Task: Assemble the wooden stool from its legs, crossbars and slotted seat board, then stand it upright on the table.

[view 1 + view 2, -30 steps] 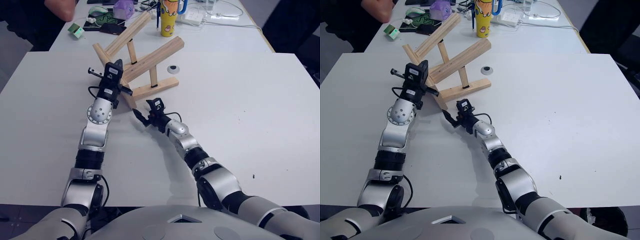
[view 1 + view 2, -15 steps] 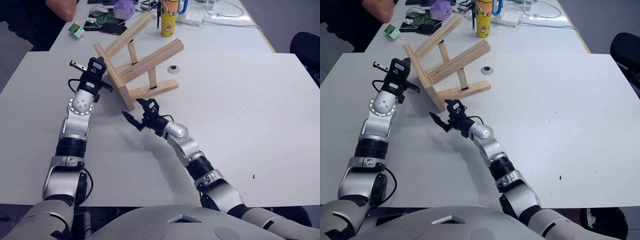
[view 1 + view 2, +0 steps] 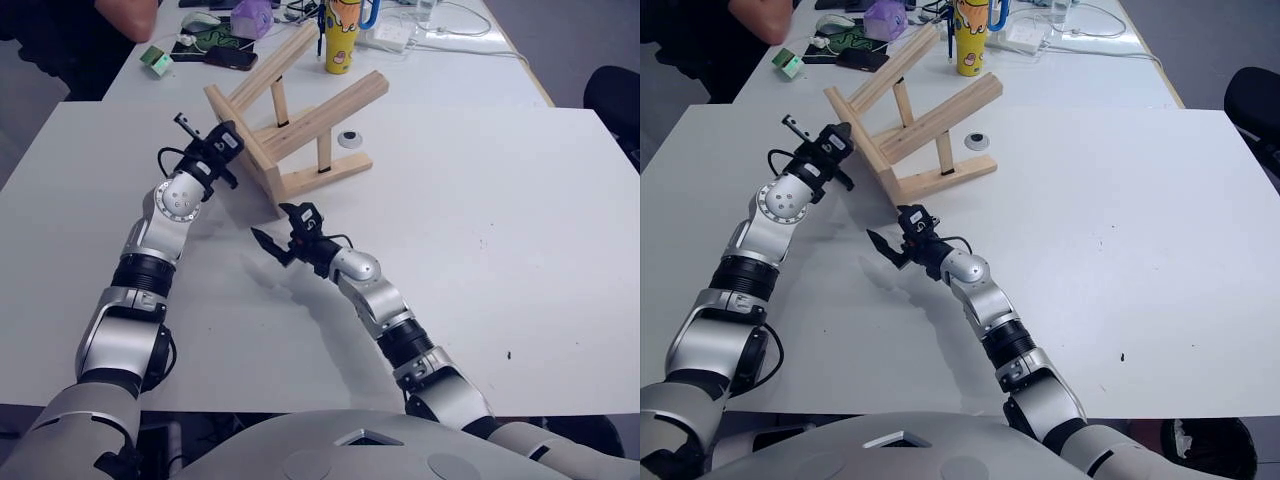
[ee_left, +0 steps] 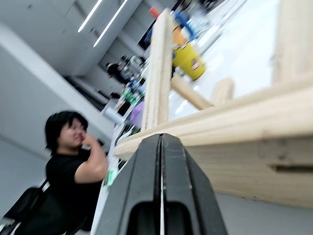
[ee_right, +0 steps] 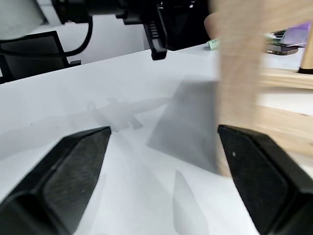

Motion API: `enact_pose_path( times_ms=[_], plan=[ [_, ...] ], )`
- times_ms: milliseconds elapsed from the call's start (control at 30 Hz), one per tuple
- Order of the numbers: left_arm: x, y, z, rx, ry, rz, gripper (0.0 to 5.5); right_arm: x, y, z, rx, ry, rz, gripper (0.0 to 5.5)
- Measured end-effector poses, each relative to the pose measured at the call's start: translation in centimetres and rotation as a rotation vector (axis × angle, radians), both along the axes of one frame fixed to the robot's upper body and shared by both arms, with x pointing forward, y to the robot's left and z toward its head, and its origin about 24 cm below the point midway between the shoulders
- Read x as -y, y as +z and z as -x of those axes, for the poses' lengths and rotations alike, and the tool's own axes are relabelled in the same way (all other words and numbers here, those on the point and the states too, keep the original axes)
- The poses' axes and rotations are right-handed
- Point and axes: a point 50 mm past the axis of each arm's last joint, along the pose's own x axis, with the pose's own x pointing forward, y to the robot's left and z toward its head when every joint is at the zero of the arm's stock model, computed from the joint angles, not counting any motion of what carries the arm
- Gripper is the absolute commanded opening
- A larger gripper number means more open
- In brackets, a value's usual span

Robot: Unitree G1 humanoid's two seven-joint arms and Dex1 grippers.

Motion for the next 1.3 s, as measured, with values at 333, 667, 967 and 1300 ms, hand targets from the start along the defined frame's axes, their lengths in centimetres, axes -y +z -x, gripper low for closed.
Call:
enact_pose_path(
  times_ms=[333, 667, 967, 1300],
  plan=[
    [2.7, -3.7, 1.7, -0.175, -0.118, -0.038, 0.00, 4.4, 0.8, 1.9, 0.022, -0.106, 0.045, 4.07],
    [1.9, -3.5, 1.8, -0.169, -0.077, -0.016, 0.00, 8.5, 1.0, 1.2, 0.023, -0.194, 0.063, 4.07],
    [2.9, -4.3, 2.8, -0.209, -0.123, 0.011, 0.00, 5.7, 1.3, -2.3, 0.087, -0.236, 0.061, 4.07],
    [5.0, -5.8, 4.0, -0.263, -0.164, 0.058, 0.00, 4.2, 0.9, -3.9, 0.094, -0.203, 0.013, 3.31]
  ],
)
